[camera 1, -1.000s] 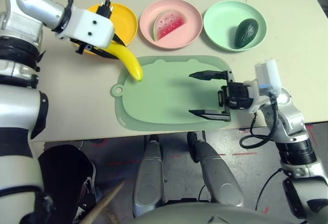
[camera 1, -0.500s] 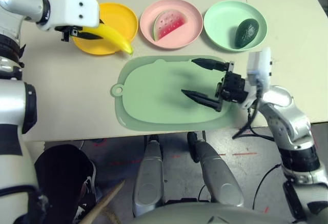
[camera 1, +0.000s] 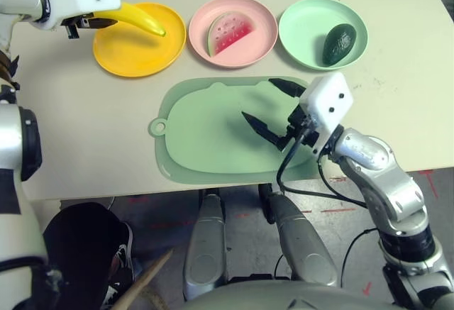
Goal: Place the fruits into color-matched plates.
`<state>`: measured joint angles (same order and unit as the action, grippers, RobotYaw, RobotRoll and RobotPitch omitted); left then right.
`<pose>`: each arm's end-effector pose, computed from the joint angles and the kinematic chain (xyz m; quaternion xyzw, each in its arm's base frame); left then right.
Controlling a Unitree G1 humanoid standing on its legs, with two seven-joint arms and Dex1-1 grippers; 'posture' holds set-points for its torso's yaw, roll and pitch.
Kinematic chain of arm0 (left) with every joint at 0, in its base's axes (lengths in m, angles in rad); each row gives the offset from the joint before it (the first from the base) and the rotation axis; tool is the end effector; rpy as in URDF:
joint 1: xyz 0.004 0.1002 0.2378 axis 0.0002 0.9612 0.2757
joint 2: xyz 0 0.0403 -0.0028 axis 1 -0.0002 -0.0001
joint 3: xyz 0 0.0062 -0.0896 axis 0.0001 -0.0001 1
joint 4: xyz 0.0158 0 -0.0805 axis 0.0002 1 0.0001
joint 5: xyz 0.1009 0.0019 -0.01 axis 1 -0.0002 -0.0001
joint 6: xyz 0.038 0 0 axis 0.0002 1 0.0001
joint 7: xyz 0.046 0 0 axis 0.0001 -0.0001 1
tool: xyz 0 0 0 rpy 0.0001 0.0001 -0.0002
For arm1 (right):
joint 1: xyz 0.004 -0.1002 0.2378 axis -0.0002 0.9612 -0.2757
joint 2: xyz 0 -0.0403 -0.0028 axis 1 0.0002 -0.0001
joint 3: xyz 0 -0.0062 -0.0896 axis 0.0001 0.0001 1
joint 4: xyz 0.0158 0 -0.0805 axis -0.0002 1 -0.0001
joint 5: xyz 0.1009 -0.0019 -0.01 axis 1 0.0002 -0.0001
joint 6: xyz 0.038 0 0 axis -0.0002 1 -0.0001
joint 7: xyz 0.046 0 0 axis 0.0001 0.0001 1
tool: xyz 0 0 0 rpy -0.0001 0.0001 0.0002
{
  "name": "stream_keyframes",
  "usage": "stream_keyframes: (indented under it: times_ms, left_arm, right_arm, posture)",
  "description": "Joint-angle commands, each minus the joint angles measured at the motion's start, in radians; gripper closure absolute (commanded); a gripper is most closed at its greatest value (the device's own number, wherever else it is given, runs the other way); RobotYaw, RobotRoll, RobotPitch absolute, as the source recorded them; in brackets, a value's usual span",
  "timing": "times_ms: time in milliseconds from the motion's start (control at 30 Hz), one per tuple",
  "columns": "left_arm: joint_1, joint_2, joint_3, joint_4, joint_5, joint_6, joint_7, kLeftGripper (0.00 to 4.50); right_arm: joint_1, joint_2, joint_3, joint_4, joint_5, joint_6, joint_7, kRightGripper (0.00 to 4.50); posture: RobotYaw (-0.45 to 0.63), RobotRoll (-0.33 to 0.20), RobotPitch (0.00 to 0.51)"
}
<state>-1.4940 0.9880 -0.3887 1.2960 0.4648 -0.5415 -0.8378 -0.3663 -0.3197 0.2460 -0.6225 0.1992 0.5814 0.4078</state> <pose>0.2989 0.3144 0.3446 0.6471 0.0661 -0.1714 0.7399 0.2059 -0.1125 0.1990 -0.1338 -0.1332 0.4007 0.8965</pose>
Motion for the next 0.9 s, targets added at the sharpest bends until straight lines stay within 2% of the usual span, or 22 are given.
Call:
stream_keyframes:
  times_ms: [33, 400, 667, 767, 900]
  left_arm:
    - [0.035, 0.000, 0.025, 0.027, 0.009, 0.033, 0.048, 2.87]
    - [0.140, -0.039, 0.035, 0.033, 0.027, 0.033, 0.093, 2.87]
    - [0.133, -0.043, 0.039, 0.028, 0.025, 0.025, 0.091, 0.18]
    - [0.115, -0.041, 0.061, 0.025, 0.006, 0.034, 0.082, 0.05]
    - [0.046, -0.055, 0.173, 0.010, -0.105, 0.082, 0.039, 0.05]
  right_arm:
    - [0.015, 0.014, 0.024, -0.030, -0.009, 0.032, -0.021, 0.00]
    - [0.036, 0.025, 0.026, -0.053, -0.010, 0.067, -0.041, 0.00]
    - [0.017, 0.026, 0.025, -0.038, -0.006, 0.075, -0.034, 0.00]
    - [0.003, 0.023, 0.008, -0.021, -0.002, 0.072, -0.029, 0.00]
    - [-0.041, 0.047, -0.112, 0.071, 0.026, 0.077, -0.061, 0.00]
  posture:
    - [-0.02, 0.000, 0.425]
    - [-0.04, 0.000, 0.406]
    - [-0.03, 0.000, 0.405]
    - [-0.03, 0.000, 0.411]
    - [-0.02, 0.000, 0.417]
